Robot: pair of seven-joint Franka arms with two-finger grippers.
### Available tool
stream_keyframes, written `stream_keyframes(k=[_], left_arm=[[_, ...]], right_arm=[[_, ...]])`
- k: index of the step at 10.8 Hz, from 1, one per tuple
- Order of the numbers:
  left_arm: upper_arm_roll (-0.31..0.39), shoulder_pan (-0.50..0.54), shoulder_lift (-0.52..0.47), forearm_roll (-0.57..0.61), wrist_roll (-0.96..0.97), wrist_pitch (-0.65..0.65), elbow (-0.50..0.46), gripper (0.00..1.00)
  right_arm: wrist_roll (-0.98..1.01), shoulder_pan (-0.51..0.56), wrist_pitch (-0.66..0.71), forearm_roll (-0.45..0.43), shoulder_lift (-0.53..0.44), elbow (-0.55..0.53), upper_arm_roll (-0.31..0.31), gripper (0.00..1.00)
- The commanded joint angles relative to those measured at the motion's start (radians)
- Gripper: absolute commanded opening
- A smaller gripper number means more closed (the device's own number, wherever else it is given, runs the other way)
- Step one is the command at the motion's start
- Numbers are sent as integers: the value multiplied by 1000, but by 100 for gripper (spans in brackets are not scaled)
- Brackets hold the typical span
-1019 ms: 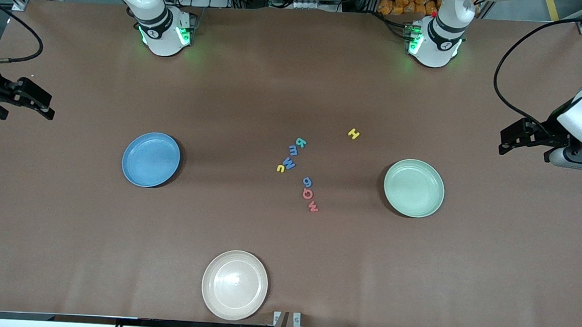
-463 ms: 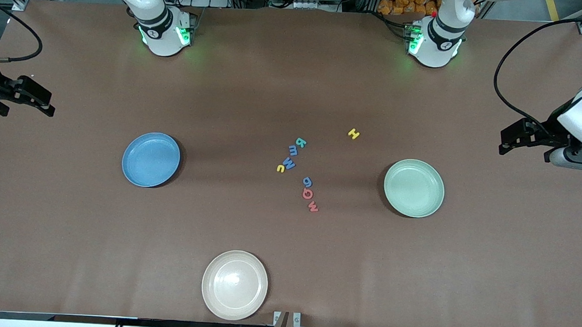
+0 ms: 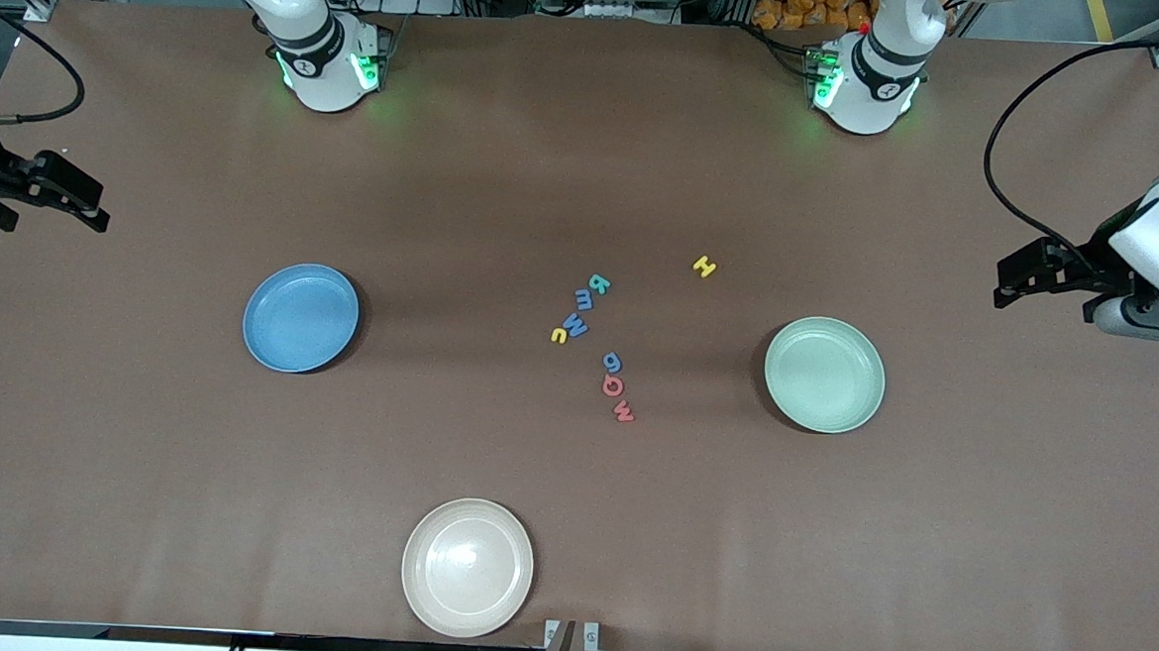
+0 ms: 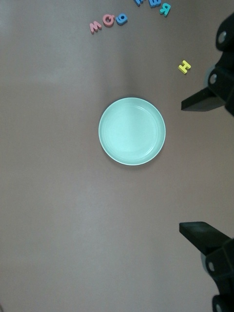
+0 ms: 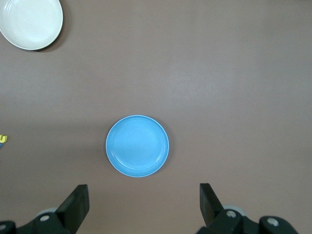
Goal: Sort upper and lower case letters into plates
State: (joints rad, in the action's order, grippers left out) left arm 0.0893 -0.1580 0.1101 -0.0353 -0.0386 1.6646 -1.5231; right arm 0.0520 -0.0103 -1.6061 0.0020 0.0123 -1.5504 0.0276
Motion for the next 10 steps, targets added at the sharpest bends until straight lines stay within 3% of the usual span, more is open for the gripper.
stream_keyframes(k=[1, 5, 10], left_arm=[[6, 2, 34, -23, -26, -19, 7, 100], [-11, -50, 134, -21, 0, 35, 15, 100], [-11, -179, 330, 27, 168, 378, 17, 100]], right_arm=[[-9, 9, 8, 1, -6, 1, -8, 100], [-7, 10, 8, 4, -3, 0, -9, 100], [-6, 10, 5, 15, -2, -2, -9, 100]])
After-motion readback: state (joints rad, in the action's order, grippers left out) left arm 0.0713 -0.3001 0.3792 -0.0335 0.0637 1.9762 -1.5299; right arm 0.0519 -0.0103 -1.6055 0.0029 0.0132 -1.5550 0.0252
